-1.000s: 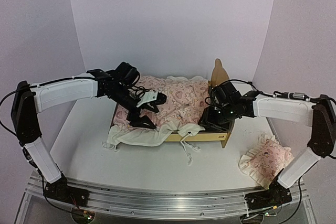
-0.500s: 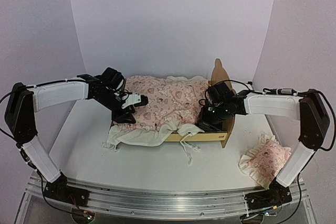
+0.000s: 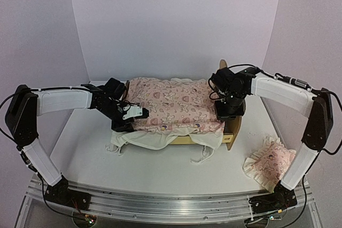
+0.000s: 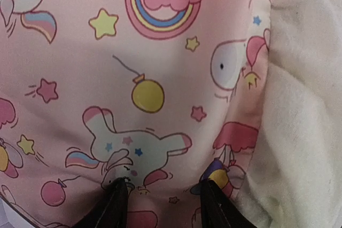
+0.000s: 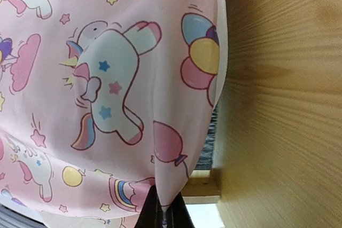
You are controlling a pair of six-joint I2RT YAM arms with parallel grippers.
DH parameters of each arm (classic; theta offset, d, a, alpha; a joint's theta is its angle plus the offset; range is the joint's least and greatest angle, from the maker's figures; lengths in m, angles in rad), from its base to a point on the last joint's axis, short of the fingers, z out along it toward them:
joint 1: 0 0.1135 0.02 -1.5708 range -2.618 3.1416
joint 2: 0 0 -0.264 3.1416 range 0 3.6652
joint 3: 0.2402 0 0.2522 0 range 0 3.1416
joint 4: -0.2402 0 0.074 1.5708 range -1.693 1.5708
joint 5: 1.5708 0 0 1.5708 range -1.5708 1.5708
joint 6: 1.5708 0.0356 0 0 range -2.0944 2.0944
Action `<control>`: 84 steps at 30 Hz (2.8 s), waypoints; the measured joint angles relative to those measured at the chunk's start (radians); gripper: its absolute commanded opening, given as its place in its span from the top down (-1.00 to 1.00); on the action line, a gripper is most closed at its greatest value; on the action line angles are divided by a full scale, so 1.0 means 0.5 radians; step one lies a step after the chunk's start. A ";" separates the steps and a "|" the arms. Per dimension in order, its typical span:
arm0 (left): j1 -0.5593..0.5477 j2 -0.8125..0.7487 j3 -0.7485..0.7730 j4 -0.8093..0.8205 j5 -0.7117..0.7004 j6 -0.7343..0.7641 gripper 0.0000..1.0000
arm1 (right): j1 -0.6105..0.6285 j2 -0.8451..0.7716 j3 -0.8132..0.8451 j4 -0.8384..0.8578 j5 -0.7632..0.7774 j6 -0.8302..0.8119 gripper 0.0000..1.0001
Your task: Set up the pet bed
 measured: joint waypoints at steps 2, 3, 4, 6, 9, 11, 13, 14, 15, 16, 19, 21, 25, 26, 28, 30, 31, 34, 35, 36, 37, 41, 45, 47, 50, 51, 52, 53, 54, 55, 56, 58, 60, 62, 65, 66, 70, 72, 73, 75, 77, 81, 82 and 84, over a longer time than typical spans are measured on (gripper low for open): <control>0.000 0.000 0.000 0.002 0.000 0.007 0.01 | 0.000 0.032 0.059 -0.085 0.077 -0.043 0.75; 0.000 0.000 0.000 0.003 0.001 0.011 0.00 | -0.001 0.046 0.081 -0.126 0.109 -0.063 0.58; 0.000 0.000 0.000 0.004 0.001 0.012 0.00 | 0.000 0.061 0.100 -0.165 0.132 -0.080 0.45; 0.001 0.000 0.000 0.002 0.000 0.013 -0.03 | -0.001 0.102 0.153 -0.268 0.193 -0.120 0.30; 0.000 0.000 0.003 -0.010 0.008 0.015 -0.16 | -0.001 0.171 0.248 -0.416 0.254 -0.151 0.19; 0.001 0.000 0.028 -0.048 0.042 0.017 -0.25 | -0.001 0.198 0.315 -0.485 0.252 -0.187 0.16; 0.001 -0.003 0.070 -0.094 0.101 0.016 -0.32 | 0.000 0.203 0.383 -0.544 0.233 -0.217 0.11; 0.001 -0.010 0.093 -0.117 0.133 0.017 -0.34 | 0.004 0.197 0.417 -0.566 0.225 -0.223 0.07; 0.001 -0.027 0.115 -0.137 0.173 0.018 -0.36 | 0.015 0.187 0.438 -0.575 0.222 -0.229 0.03; 0.001 -0.048 0.136 -0.156 0.214 0.019 -0.37 | 0.028 0.174 0.455 -0.583 0.217 -0.234 -0.02; 0.002 -0.170 0.162 -0.187 0.326 0.019 -0.41 | 0.095 0.074 0.413 -0.558 0.167 -0.210 -0.16; 0.002 -0.270 0.163 -0.211 0.390 0.024 -0.42 | 0.175 -0.065 0.258 -0.459 0.093 -0.152 -0.18; -0.035 -0.446 0.038 -0.200 0.426 0.045 -0.42 | 0.324 -0.377 -0.245 -0.255 -0.073 -0.001 -0.22; -0.057 -0.472 -0.006 -0.198 0.420 0.054 -0.42 | 0.343 -0.418 -0.342 -0.210 -0.098 0.038 -0.22; -0.119 -0.488 -0.102 -0.156 0.378 0.074 -0.42 | 0.353 -0.438 -0.477 -0.103 -0.107 0.099 -0.22; -0.189 -0.488 -0.209 -0.109 0.318 0.093 -0.40 | 0.355 -0.437 -0.588 0.022 -0.108 0.141 -0.22; -0.227 -0.487 -0.260 -0.084 0.273 0.108 -0.37 | 0.356 -0.437 -0.633 0.083 -0.109 0.157 -0.22; -0.280 -0.479 -0.332 -0.032 0.167 0.126 -0.23 | 0.357 -0.437 -0.733 0.269 -0.109 0.191 -0.18; -0.282 -0.478 -0.341 -0.007 0.133 0.130 -0.16 | 0.357 -0.437 -0.760 0.325 -0.106 0.199 -0.15; -0.282 -0.478 -0.350 0.030 0.094 0.135 -0.06 | 0.357 -0.437 -0.786 0.380 -0.104 0.205 -0.11; -0.281 -0.477 -0.356 0.059 0.063 0.140 0.04 | 0.357 -0.437 -0.812 0.436 -0.102 0.211 -0.07; -0.276 -0.476 -0.379 0.126 -0.016 0.164 0.47 | 0.357 -0.399 -0.874 0.607 -0.099 0.224 0.45; -0.276 -0.475 -0.394 0.149 -0.068 0.167 0.96 | 0.355 -0.344 -0.884 0.702 -0.082 0.247 0.97; -0.275 -0.475 -0.395 0.154 -0.086 0.180 1.00 | 0.343 -0.350 -0.896 0.706 -0.058 0.273 1.00; -0.267 -0.475 -0.394 0.154 -0.106 0.159 1.00 | 0.305 -0.390 -0.903 0.669 -0.023 0.280 1.00; -0.257 -0.475 -0.393 0.153 -0.106 0.152 1.00 | 0.280 -0.415 -0.903 0.640 -0.009 0.281 1.00; -0.243 -0.475 -0.390 0.151 -0.105 0.142 1.00 | 0.251 -0.448 -0.903 0.605 0.004 0.280 1.00; -0.227 -0.475 -0.386 0.149 -0.103 0.130 1.00 | 0.221 -0.481 -0.903 0.571 0.015 0.279 1.00; -0.209 -0.475 -0.376 0.143 -0.100 0.118 1.00 | 0.192 -0.515 -0.902 0.537 0.022 0.275 1.00; -0.195 -0.475 -0.364 0.143 -0.093 0.111 1.00 | 0.167 -0.550 -0.899 0.509 0.021 0.273 1.00; -0.185 -0.475 -0.348 0.145 -0.081 0.103 1.00 | 0.147 -0.579 -0.895 0.488 0.018 0.269 1.00; -0.179 -0.476 -0.317 0.149 -0.057 0.085 1.00 | 0.123 -0.620 -0.881 0.453 0.004 0.257 1.00; -0.176 -0.478 -0.300 0.149 -0.040 0.064 1.00 | 0.105 -0.640 -0.864 0.421 -0.012 0.243 1.00; -0.163 -0.479 -0.297 0.149 -0.016 0.048 1.00 | 0.088 -0.641 -0.845 0.393 -0.041 0.229 1.00; -0.130 -0.479 -0.271 0.123 0.035 0.009 1.00 | 0.072 -0.636 -0.806 0.340 -0.088 0.207 1.00; -0.119 -0.480 -0.250 0.103 0.062 0.002 1.00 | 0.068 -0.631 -0.780 0.315 -0.101 0.199 1.00; -0.084 -0.509 -0.169 0.007 0.223 -0.039 1.00 | 0.046 -0.609 -0.693 0.218 -0.145 0.176 1.00; -0.079 -0.543 -0.167 -0.035 0.298 -0.063 1.00 | 0.039 -0.600 -0.683 0.181 -0.151 0.170 0.98; -0.079 -0.555 -0.168 -0.053 0.324 -0.079 1.00 | 0.039 -0.591 -0.683 0.159 -0.152 0.167 0.95; -0.079 -0.567 -0.168 -0.065 0.367 -0.107 1.00 | 0.039 -0.573 -0.682 0.121 -0.151 0.161 0.72; -0.079 -0.567 -0.172 -0.065 0.390 -0.135 1.00 | 0.039 -0.559 -0.668 0.073 -0.138 0.157 0.45; -0.076 -0.567 -0.197 -0.061 0.408 -0.169 1.00 | 0.039 -0.544 -0.562 -0.081 -0.085 0.098 0.22; -0.076 -0.567 -0.199 -0.062 0.410 -0.181 1.00 | 0.043 -0.540 -0.520 -0.108 -0.084 0.074 0.18; -0.076 -0.566 -0.201 -0.059 0.415 -0.205 1.00 | 0.074 -0.536 -0.438 -0.142 -0.060 0.021 0.09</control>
